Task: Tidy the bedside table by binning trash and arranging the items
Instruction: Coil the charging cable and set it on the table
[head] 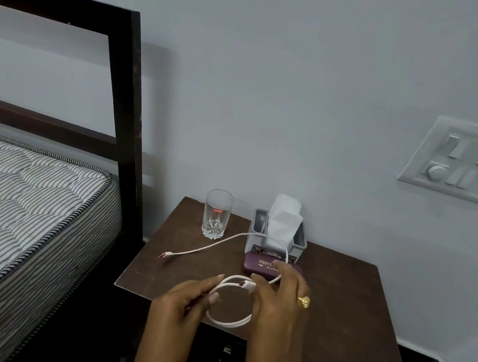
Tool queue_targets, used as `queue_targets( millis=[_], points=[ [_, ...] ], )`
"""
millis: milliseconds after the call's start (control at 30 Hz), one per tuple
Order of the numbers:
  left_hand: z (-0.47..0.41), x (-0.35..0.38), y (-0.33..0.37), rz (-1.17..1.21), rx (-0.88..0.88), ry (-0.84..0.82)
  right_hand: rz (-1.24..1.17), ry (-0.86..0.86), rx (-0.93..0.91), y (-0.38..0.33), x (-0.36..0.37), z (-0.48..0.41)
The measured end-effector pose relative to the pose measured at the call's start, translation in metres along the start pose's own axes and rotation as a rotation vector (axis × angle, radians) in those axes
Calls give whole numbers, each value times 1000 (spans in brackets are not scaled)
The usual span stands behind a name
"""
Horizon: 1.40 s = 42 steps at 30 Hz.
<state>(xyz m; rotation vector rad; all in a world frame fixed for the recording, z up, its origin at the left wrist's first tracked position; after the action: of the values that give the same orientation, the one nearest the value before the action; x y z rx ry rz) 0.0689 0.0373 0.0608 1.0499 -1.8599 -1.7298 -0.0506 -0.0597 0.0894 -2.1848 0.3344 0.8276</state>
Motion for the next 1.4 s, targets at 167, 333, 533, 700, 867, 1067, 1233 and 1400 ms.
queue_targets(
  millis=[167, 333, 533, 700, 867, 1067, 1233, 1400],
  points=[
    [-1, -2, -10, 209, -160, 42, 131, -112, -57, -1, 16, 9],
    [-2, -3, -6, 326, -210, 34, -124, -125, 27, -5, 12, 6],
    [3, 4, -22, 590, -603, 14, -290, 130, 108, -1, 0, 2],
    [26, 42, -39, 598, -1002, -425, -568, 150, 331, 12, 13, 8],
    [20, 41, -43, 999, -982, -214, -874, 83, 575, 15, 18, 14],
    [7, 6, -49, 1127, -775, 194, -832, -8, 643, 20, 22, 22],
    [1, -16, -33, 777, -475, 279, -707, -62, 663, 30, 36, 27],
    [1, -15, -12, 459, -218, 214, -427, -62, 505, 29, 38, 22]
  ],
)
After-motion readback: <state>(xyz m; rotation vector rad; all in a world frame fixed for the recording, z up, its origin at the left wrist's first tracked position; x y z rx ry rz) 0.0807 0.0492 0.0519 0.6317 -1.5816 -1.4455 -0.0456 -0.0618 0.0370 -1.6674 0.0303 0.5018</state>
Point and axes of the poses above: each hand's wrist, its own z-axis away from the middle knuckle, its own x-axis out of the palm, y = z × x, the point moved 6 cm from there along -z, towards the middle knuckle, and after that the axes turned 6 degrees about -x, right-handed, at the moved point
